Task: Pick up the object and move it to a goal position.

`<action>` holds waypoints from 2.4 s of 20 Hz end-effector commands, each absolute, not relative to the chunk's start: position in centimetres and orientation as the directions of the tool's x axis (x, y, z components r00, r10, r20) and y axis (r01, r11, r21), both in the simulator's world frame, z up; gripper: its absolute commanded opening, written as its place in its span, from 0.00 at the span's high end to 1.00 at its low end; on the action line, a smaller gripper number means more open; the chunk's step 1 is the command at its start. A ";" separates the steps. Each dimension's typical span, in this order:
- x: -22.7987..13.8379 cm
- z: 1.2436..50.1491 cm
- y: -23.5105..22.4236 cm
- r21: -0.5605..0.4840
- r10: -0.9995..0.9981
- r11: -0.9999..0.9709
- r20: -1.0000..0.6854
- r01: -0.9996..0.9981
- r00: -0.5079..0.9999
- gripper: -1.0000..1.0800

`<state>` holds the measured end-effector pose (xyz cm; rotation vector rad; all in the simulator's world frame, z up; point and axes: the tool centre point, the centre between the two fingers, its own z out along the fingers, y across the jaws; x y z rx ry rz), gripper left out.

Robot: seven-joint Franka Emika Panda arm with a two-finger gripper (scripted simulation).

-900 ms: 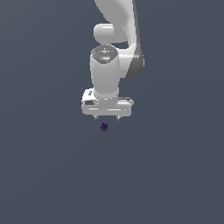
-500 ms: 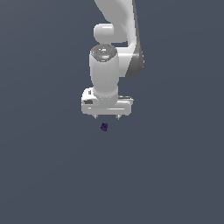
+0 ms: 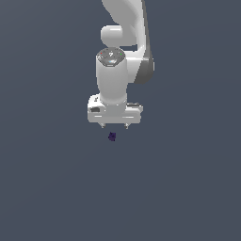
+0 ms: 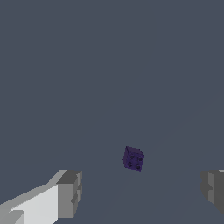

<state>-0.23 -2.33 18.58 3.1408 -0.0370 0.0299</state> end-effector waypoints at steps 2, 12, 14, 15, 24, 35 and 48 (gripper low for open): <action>-0.6 17.3 -2.5 -0.002 -0.047 -0.999 0.016 -0.047 0.999 0.04; -3.1 10.5 -3.8 -0.004 -0.184 -0.983 0.005 -0.184 0.983 0.04; -3.6 9.4 -4.1 -0.003 -0.208 -0.978 0.003 -0.208 0.978 0.04; -3.9 8.9 -4.2 -0.003 -0.218 -0.976 0.002 -0.218 0.976 0.04; -4.7 7.3 -4.5 0.000 -0.252 -0.968 -0.001 -0.252 0.968 0.04; -4.9 3.6 -4.6 0.000 -0.255 -0.967 0.000 -0.255 0.967 0.04; -4.8 2.2 -4.5 0.000 -0.256 -0.967 0.000 -0.256 0.967 1.00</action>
